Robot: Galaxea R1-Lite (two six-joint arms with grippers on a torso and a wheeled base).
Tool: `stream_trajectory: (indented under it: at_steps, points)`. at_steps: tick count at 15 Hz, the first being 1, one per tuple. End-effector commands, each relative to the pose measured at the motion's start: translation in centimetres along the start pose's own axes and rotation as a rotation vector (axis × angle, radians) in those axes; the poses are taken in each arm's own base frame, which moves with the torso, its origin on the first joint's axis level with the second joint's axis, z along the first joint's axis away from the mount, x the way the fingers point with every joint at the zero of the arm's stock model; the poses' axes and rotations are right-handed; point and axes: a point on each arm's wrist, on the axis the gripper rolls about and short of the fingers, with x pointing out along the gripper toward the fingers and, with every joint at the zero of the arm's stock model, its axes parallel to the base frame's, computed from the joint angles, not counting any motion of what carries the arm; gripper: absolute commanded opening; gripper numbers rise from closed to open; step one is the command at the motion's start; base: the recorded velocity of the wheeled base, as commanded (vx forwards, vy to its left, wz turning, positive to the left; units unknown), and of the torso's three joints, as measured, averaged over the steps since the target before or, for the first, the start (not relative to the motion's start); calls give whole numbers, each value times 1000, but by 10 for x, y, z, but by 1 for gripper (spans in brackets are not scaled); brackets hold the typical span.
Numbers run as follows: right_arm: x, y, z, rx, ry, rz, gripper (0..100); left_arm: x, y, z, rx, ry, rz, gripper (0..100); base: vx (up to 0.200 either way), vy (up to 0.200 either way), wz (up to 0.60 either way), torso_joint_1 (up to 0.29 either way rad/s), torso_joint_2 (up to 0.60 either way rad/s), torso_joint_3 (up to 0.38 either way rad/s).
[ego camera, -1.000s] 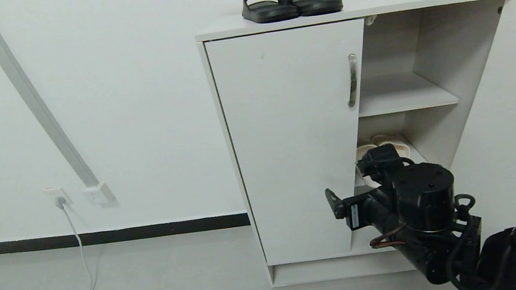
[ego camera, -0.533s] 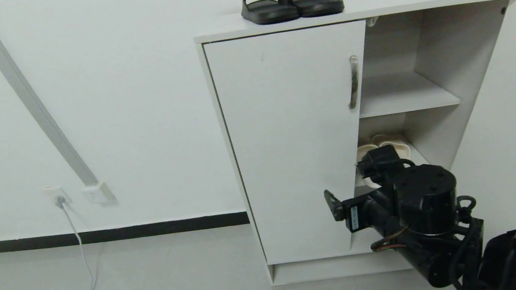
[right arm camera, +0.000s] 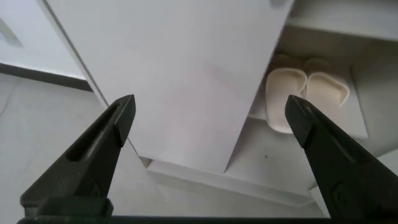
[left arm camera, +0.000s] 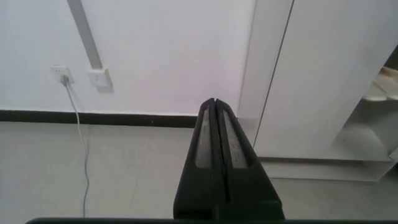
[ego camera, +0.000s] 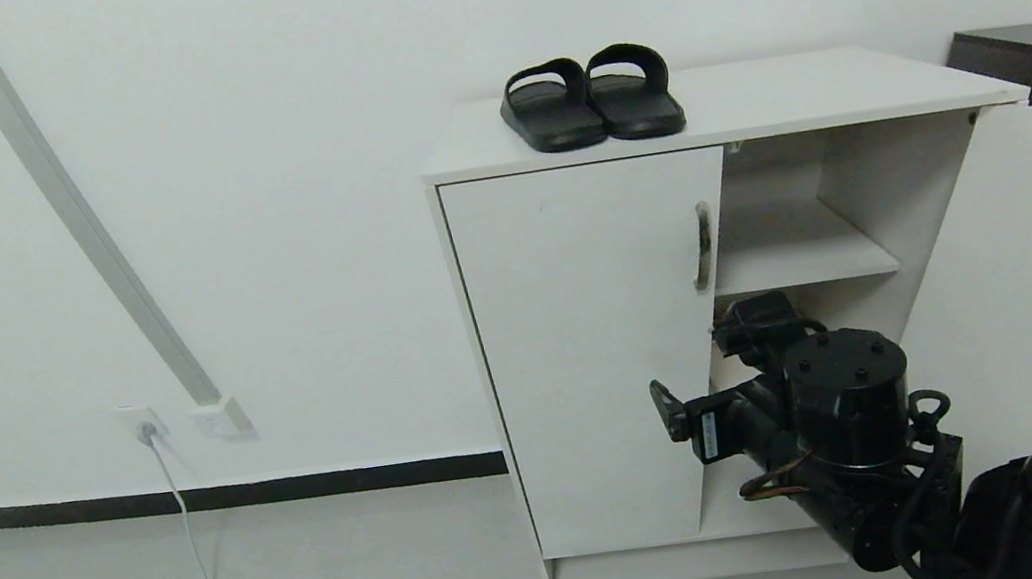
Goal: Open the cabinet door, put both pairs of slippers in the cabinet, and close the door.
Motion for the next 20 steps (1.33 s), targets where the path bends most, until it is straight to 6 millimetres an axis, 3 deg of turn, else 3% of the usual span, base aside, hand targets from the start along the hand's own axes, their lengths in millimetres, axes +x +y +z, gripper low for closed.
stream_trajectory:
  at_steps: [1, 20]
  points:
    - [1, 0, -1, -1, 2, -1, 100, 0, 0, 0, 0, 1, 1, 0, 0, 0, 0, 119, -447, -339]
    - [1, 1, -1, -4, 1, 5, 100, 0, 0, 0, 0, 1, 1, 0, 0, 0, 0, 192, -513, -321]
